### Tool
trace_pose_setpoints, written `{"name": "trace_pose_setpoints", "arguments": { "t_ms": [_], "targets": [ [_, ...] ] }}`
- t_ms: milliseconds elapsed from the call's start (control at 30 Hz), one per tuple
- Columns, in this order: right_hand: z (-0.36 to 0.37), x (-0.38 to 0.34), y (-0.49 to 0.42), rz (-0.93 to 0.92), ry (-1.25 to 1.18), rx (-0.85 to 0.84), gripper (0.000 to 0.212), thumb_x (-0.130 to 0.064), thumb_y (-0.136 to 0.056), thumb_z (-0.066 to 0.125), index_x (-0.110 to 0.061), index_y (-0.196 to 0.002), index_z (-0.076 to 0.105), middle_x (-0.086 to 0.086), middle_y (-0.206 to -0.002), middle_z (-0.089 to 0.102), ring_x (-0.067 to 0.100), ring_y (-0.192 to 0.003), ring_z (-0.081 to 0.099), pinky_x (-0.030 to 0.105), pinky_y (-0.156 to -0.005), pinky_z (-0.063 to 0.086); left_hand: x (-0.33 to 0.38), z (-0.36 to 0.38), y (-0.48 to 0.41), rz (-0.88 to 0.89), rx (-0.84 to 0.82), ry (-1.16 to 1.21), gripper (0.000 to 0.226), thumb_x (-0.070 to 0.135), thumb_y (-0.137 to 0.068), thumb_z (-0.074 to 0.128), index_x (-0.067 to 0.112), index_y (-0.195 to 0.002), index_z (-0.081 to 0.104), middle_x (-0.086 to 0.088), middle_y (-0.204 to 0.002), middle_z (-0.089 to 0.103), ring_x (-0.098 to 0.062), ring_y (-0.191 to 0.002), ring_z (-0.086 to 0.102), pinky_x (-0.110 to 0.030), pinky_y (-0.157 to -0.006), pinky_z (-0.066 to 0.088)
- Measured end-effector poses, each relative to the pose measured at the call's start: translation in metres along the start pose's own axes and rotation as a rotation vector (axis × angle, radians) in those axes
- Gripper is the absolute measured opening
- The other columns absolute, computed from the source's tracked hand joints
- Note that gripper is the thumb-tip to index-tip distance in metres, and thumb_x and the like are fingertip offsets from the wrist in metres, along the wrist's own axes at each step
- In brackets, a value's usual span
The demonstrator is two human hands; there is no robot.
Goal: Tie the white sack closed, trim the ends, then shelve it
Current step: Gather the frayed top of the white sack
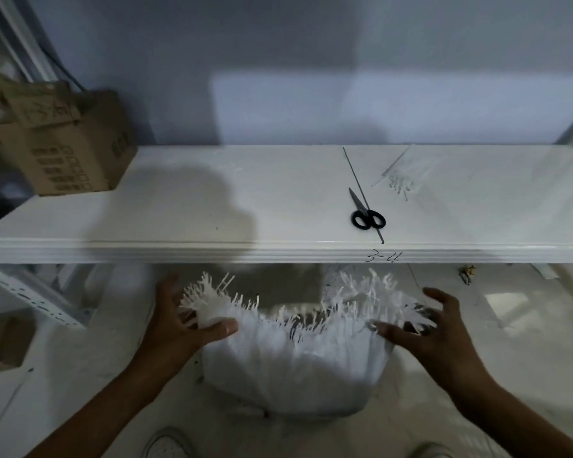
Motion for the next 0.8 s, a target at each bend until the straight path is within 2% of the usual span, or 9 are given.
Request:
{"name": "trace_pose_setpoints", "arguments": {
  "t_ms": [100, 167, 267, 400, 533, 633, 667, 733, 800],
  "targets": [
    [0.010, 0.011, 0.006, -0.036, 0.034, -0.051, 0.037, -0.032, -0.063, 0.088, -0.021, -0.093, 0.070, -0.014, -0.091, 0.074, 0.003, -0.085, 0.068, 0.031, -0.080, 0.051, -0.013, 0.009, 0.002, 0.005, -0.059, -0.092, 0.024, 0.012, -0.071, 0.085, 0.021, -0.085, 0.068, 0.013, -0.066, 0.074, 0.000, -0.065, 0.070, -0.011, -0.053, 0.049],
    [0.014, 0.012, 0.008, -0.091, 0.049, -0.011, 0.033, -0.026, -0.075, 0.080, -0.013, -0.057, 0.055, -0.016, -0.053, 0.059, -0.001, -0.054, 0.053, 0.028, -0.063, 0.041, -0.021, 0.012, 0.003, -0.013, -0.023, -0.109, 0.011, 0.022, -0.076, 0.082, 0.022, -0.083, 0.073, 0.005, -0.072, 0.078, -0.010, -0.072, 0.074, -0.024, -0.063, 0.055],
    [0.017, 0.013, 0.009, -0.083, 0.036, 0.075, 0.040, -0.027, -0.089, 0.065, -0.009, -0.058, 0.047, -0.005, -0.054, 0.051, 0.018, -0.056, 0.047, 0.033, -0.055, 0.034, -0.025, 0.010, 0.001, 0.001, 0.102, -0.140, 0.011, 0.028, -0.082, 0.076, 0.017, -0.081, 0.073, -0.003, -0.077, 0.076, -0.019, -0.076, 0.071, -0.033, -0.071, 0.055],
    [0.019, 0.009, 0.008, -0.121, 0.040, 0.127, 0.037, -0.031, -0.094, 0.057, 0.004, -0.081, 0.056, 0.025, -0.077, 0.061, 0.034, -0.071, 0.059, 0.034, -0.058, 0.042, -0.018, 0.007, -0.003, 0.003, 0.173, -0.177, 0.055, 0.027, -0.092, 0.065, 0.014, -0.045, 0.039, 0.004, -0.031, 0.036, -0.006, -0.032, 0.040, -0.022, -0.044, 0.032],
    [0.018, -0.017, 0.010, -0.247, -0.063, 0.119, 0.029, -0.024, -0.099, 0.046, -0.003, -0.078, 0.047, 0.007, -0.067, 0.049, 0.018, -0.066, 0.044, 0.033, -0.056, 0.034, 0.006, 0.016, 0.001, 0.044, 0.132, -0.135, 0.050, 0.032, -0.098, 0.052, 0.016, -0.052, 0.038, 0.006, -0.038, 0.036, -0.008, -0.041, 0.040, -0.018, -0.043, 0.027],
    [0.016, -0.043, 0.015, -0.332, -0.166, 0.055, 0.022, -0.036, -0.100, 0.039, -0.028, -0.098, 0.059, -0.023, -0.088, 0.064, -0.003, -0.085, 0.058, 0.024, -0.079, 0.044, 0.040, 0.021, 0.010, 0.071, 0.095, 0.024, 0.030, 0.043, -0.097, 0.044, 0.026, -0.072, 0.048, 0.009, -0.068, 0.049, -0.002, -0.058, 0.052, -0.007, -0.052, 0.037],
    [0.014, -0.049, 0.016, -0.339, -0.187, 0.015, 0.026, -0.050, -0.097, 0.038, -0.035, -0.099, 0.060, -0.019, -0.097, 0.066, -0.003, -0.092, 0.058, 0.027, -0.085, 0.045, 0.051, 0.020, 0.011, 0.084, 0.069, 0.087, 0.024, 0.048, -0.092, 0.047, 0.030, -0.077, 0.051, 0.014, -0.071, 0.055, 0.007, -0.059, 0.057, -0.003, -0.053, 0.041],
    [0.009, -0.058, 0.016, -0.380, -0.132, -0.052, 0.054, -0.083, -0.073, 0.041, -0.033, -0.077, 0.058, -0.007, -0.079, 0.064, 0.009, -0.074, 0.059, 0.031, -0.070, 0.048, 0.068, 0.014, 0.011, 0.110, -0.007, 0.127, 0.027, 0.054, -0.069, 0.061, 0.032, -0.086, 0.057, 0.017, -0.070, 0.070, 0.014, -0.065, 0.064, -0.005, -0.054, 0.048],
    [0.003, -0.069, 0.019, -0.418, 0.009, -0.061, 0.063, -0.085, -0.054, 0.058, -0.028, -0.079, 0.061, -0.004, -0.073, 0.069, 0.010, -0.067, 0.063, 0.023, -0.060, 0.048, 0.078, 0.006, 0.008, 0.131, -0.051, 0.072, 0.049, 0.046, -0.050, 0.076, 0.028, -0.093, 0.061, 0.018, -0.073, 0.073, 0.010, -0.070, 0.067, -0.009, -0.054, 0.051]
  ]
}}
Point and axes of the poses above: each hand's wrist, its own y-axis away from the middle knuckle, its own z-axis out of the palm, x = y × z, the point moved 2 cm from there along -y, towards the middle knuckle
